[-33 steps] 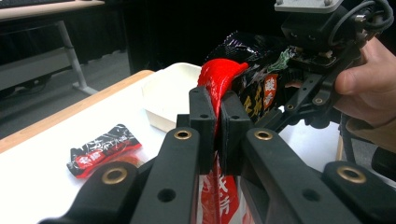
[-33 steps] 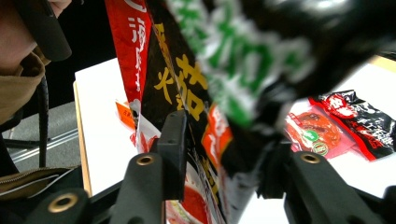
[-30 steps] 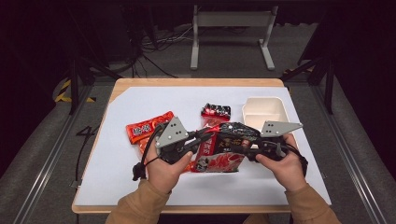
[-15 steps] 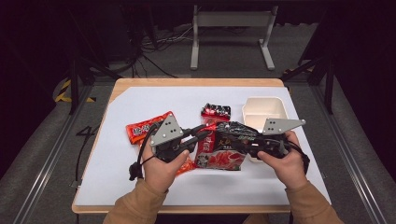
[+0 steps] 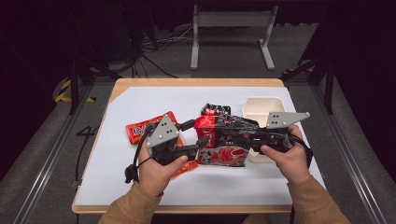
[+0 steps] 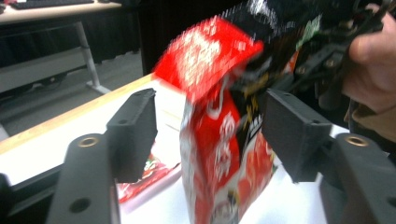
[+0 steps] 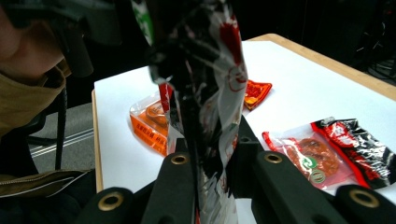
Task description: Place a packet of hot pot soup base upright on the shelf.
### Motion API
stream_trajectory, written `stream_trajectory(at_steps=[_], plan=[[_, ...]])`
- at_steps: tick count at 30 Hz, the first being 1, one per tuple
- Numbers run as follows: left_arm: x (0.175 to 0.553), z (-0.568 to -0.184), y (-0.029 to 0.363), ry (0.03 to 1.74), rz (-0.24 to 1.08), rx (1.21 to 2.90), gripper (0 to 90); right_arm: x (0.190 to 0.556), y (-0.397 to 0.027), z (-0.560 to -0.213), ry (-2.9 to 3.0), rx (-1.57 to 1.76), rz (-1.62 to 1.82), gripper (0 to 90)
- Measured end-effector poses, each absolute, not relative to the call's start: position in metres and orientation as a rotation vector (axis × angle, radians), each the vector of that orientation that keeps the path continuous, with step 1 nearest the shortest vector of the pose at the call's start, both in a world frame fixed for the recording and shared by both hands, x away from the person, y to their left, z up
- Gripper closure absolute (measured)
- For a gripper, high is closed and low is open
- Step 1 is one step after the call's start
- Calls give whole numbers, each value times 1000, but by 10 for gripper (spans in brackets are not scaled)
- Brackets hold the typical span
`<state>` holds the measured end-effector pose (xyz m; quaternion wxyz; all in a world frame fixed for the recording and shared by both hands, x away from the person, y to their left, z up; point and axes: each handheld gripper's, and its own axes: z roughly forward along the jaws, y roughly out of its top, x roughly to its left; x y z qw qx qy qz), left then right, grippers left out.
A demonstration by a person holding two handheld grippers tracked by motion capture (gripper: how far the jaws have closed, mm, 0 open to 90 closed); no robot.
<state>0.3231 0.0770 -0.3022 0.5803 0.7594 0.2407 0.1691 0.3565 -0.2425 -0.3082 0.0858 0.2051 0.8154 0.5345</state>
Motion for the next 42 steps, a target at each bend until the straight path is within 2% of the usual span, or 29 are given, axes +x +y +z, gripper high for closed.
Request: stream_trajectory(at_steps=[9, 12, 42], plan=[[328, -319, 98, 632, 370, 1823, 287, 367, -257, -288, 2371, 634, 1612, 829], [328, -330, 103, 650, 410, 1894, 257, 373, -263, -280, 2354, 636, 1598, 829], [335, -357, 140, 790, 368, 1914, 202, 425, -316, -244, 2218, 647, 1518, 829]])
